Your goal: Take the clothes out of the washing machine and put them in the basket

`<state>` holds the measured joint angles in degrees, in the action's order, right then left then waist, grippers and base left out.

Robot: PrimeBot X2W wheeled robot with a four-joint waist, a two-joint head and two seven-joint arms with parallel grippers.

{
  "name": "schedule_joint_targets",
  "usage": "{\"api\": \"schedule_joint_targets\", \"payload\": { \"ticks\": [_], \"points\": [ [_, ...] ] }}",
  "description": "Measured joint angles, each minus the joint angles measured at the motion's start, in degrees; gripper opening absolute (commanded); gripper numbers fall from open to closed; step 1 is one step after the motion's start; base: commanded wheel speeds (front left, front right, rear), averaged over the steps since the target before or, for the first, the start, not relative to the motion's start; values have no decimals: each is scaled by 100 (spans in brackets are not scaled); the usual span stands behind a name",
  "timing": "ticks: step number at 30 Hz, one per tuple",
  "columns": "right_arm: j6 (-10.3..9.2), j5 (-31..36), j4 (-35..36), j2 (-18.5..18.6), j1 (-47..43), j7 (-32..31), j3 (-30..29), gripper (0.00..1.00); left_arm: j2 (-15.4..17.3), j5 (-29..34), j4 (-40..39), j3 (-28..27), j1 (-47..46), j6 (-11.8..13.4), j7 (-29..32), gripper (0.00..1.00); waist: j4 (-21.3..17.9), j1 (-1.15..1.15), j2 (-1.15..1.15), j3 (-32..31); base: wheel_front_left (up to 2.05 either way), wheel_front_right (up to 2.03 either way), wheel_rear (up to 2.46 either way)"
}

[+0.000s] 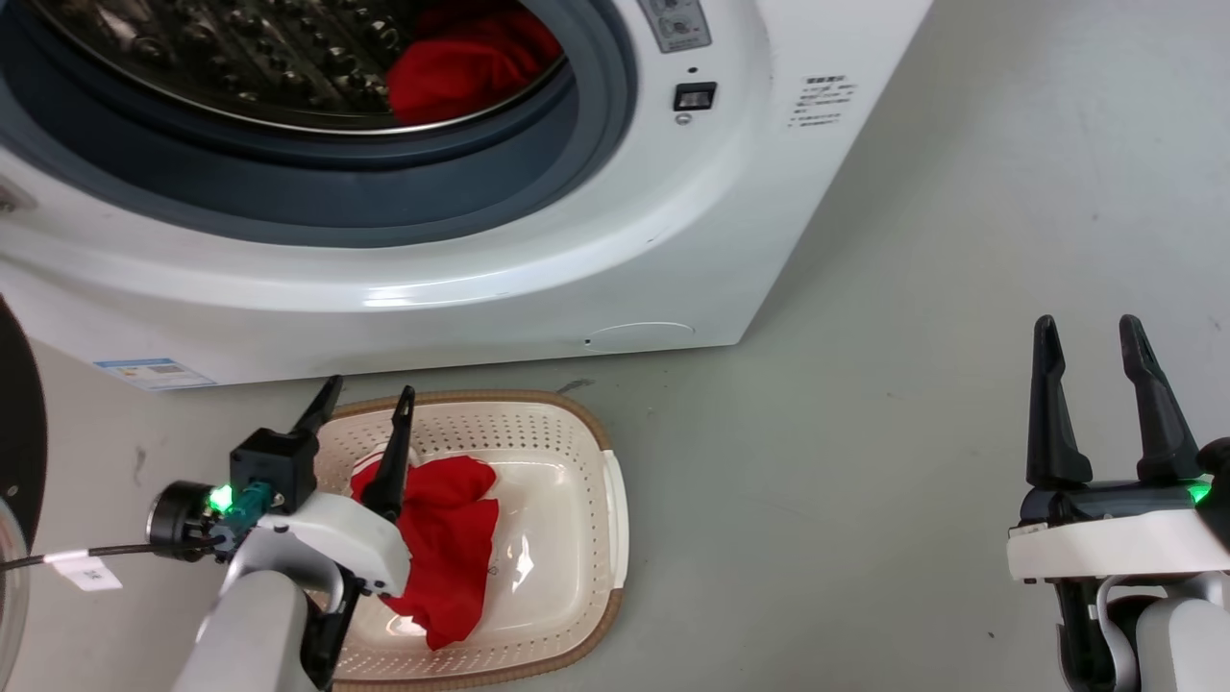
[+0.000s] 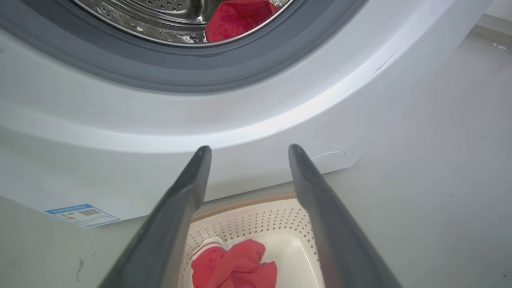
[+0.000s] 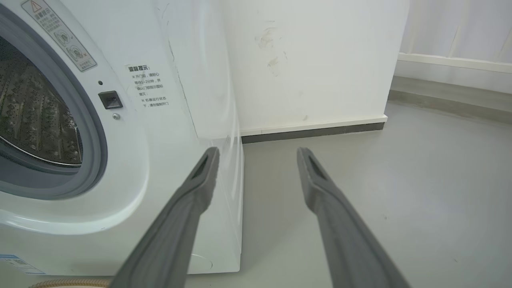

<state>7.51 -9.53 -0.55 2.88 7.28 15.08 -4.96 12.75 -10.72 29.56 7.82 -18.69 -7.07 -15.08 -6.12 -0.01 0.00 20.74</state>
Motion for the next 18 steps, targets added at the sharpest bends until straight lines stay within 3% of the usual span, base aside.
{"api": "schedule_joint_targets", "payload": {
  "ticks": [7,12,13,14,18],
  "points": [
    [0,-192,-37,1,-3,0,112,100,446,-57,-74,131,-439,-31,35,100,-274,0,0,93,0,0,0],
    [0,-414,-10,4,36,0,155,100,1204,-635,-333,637,-1553,-42,817,100,-602,1,0,354,0,0,0],
    [0,-414,-10,4,36,0,155,100,1204,-635,-333,637,-1553,-42,817,100,-602,1,0,354,0,0,0],
    [0,-471,21,2,97,0,189,100,1474,-831,-389,652,-2006,-42,1190,100,-700,1,0,493,0,0,0],
    [0,-653,34,3,107,0,312,100,1878,-1026,-399,737,-2953,-42,2165,100,-916,1,0,807,0,0,0]
  ]
}}
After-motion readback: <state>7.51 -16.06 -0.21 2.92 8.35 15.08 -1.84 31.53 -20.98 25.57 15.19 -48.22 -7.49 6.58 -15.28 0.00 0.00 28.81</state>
